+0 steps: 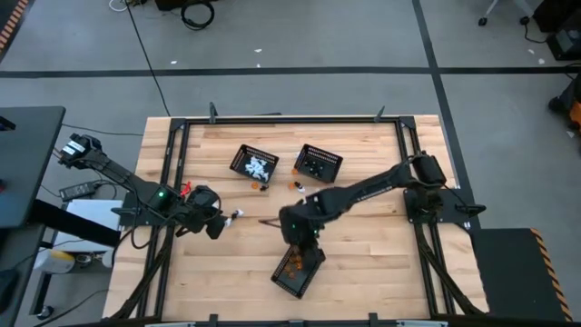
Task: Sort Halloween decoration
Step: Put the orange pumpkin toy into the bottom black basket, then put the white ghost toy into the top left black basket
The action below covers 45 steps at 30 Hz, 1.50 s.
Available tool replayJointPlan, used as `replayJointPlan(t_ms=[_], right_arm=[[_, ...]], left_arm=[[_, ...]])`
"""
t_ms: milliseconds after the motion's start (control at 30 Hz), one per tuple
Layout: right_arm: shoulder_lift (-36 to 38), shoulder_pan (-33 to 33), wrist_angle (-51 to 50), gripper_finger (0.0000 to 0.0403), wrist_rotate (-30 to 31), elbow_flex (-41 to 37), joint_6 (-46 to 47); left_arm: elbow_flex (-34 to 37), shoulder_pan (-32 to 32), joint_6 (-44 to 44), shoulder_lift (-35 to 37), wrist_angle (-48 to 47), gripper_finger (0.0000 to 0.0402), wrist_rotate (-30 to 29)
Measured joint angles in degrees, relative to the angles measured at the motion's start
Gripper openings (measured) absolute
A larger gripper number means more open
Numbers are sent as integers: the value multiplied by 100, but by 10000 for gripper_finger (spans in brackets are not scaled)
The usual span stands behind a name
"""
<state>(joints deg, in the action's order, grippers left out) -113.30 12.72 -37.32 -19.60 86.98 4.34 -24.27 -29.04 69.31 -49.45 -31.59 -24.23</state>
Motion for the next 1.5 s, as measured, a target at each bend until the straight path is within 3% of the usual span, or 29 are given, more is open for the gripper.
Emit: replayJointPlan(t_ms=[100, 267, 500, 700, 1067, 1267, 1500], right_arm=[[0, 183, 94, 94, 332, -8, 408], [-40, 334, 237, 94, 370, -260, 1270], [-412, 615, 322, 94, 397, -193, 1941], [-693, 765, 175, 91, 761, -10, 2414], [-658, 741, 122, 94, 769, 39, 2574], [-637, 632, -240, 93, 662, 465, 2310], [111, 264, -732, 93, 2050, 678, 1713]], left_arm=[[0, 0, -3, 0, -1, 164, 0], [0, -2, -118, 0, 14, 164, 9], [0, -2, -309, 0, -14, 164, 11], [0, -2, -303, 22, -84, 164, 11], [-2, -6, -305, 48, -49, 164, 35], [-2, -6, -306, 48, -78, 164, 205], [-2, -6, -401, 48, -101, 164, 424]])
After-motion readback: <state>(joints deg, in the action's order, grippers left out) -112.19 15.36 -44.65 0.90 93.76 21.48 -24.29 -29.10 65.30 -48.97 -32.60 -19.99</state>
